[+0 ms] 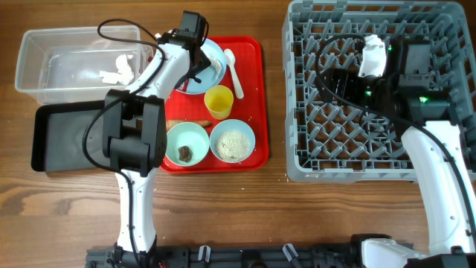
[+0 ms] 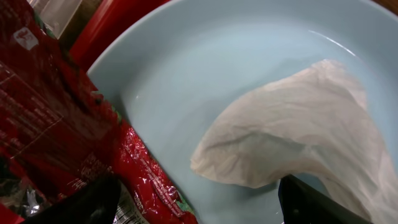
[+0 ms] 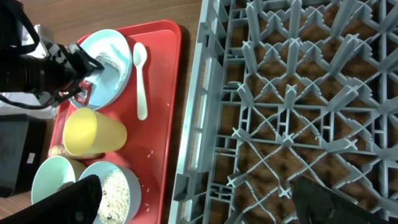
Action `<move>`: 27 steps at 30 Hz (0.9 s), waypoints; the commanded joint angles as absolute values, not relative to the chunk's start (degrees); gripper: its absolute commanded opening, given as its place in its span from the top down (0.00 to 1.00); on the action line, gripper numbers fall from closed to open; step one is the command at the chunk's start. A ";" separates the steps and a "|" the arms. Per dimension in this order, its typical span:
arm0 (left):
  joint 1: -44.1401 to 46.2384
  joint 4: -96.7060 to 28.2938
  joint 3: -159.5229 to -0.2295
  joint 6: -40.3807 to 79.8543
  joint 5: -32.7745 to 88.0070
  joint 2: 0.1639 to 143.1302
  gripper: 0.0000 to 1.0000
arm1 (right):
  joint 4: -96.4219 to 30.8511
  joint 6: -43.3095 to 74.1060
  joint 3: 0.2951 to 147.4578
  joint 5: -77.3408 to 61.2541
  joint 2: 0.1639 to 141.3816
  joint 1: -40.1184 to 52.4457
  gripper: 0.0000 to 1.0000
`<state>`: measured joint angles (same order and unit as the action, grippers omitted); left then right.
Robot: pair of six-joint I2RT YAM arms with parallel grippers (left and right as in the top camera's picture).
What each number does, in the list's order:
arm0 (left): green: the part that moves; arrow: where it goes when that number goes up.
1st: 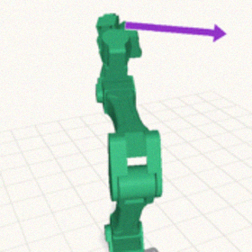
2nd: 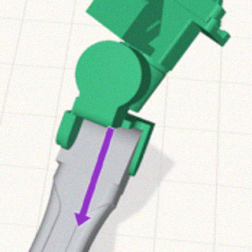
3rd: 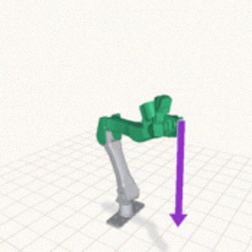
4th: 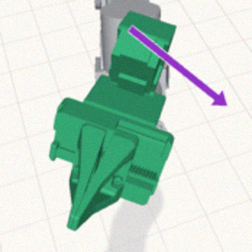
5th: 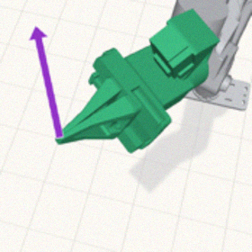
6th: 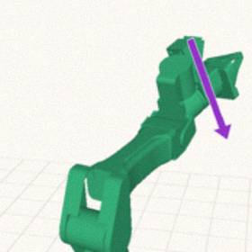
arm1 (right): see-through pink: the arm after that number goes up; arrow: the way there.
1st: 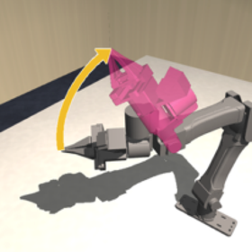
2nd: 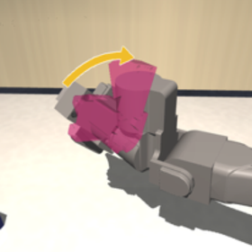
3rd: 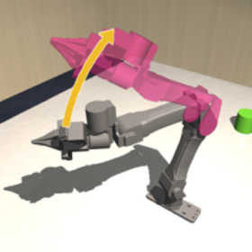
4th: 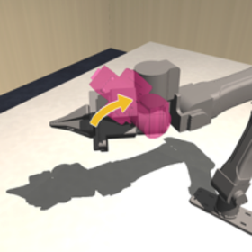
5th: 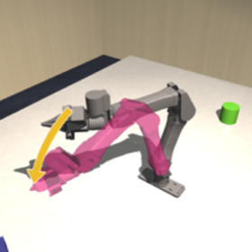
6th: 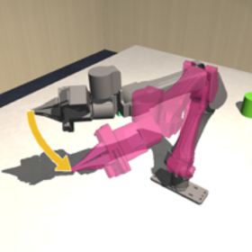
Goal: Sort waste into correct bins and load items into the dishwasher rack
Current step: 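Grasp the remaining red wrapper and tissue on the plate with the left gripper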
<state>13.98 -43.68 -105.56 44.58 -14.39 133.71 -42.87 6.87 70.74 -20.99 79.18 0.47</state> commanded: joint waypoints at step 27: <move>13.76 -43.11 -106.83 42.50 -15.11 130.23 0.15 | -43.18 7.51 71.57 -22.06 79.40 0.36 0.00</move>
<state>13.98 -45.36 -106.67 42.81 -14.33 126.19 -43.09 6.87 70.74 -20.99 79.18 0.47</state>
